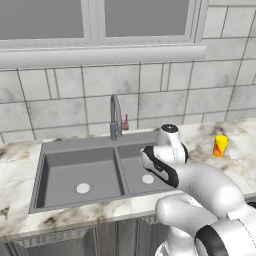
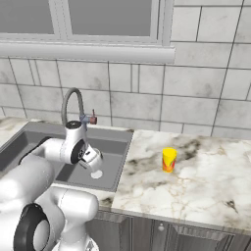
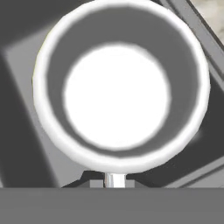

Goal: Move any existing items from the left basin to the right basin for drying. Then move the cup from the counter to the left basin of the sink for washing.

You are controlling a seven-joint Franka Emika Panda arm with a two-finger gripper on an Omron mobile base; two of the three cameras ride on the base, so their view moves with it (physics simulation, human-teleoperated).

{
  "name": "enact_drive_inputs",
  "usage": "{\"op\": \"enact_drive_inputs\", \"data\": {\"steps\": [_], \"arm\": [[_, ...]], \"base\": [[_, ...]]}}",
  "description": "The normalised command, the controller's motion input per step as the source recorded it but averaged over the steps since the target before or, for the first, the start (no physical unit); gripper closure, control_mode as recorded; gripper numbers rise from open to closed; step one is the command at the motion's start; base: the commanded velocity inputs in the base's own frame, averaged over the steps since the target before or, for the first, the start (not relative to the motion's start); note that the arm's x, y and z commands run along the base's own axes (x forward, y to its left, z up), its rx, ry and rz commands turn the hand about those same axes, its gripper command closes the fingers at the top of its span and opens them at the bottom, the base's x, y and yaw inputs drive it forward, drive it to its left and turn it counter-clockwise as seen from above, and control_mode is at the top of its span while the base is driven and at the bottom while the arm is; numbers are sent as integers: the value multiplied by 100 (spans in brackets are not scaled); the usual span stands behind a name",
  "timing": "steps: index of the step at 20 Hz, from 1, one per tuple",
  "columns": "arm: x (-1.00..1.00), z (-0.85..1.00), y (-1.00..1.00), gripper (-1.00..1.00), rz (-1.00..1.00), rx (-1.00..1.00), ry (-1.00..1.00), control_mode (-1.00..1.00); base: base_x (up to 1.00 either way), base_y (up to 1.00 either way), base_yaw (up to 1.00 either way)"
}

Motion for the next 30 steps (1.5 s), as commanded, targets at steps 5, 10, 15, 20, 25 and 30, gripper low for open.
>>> {"op": "enact_drive_inputs", "data": {"steps": [5, 10, 15, 20, 25, 30], "arm": [[4, -22, 0, 100, 0, 2, 0, -100], [4, -24, 0, 100, 0, 1, 0, -100], [6, -27, 0, 100, 0, 0, 0, -100], [8, -26, 0, 100, 0, 0, 0, -100], [6, -24, 0, 100, 0, 0, 0, -100], [4, -19, 0, 100, 0, 0, 0, -100]], "base": [[0, 0, 0], [0, 0, 0], [0, 0, 0], [0, 0, 0], [0, 0, 0], [0, 0, 0]]}}
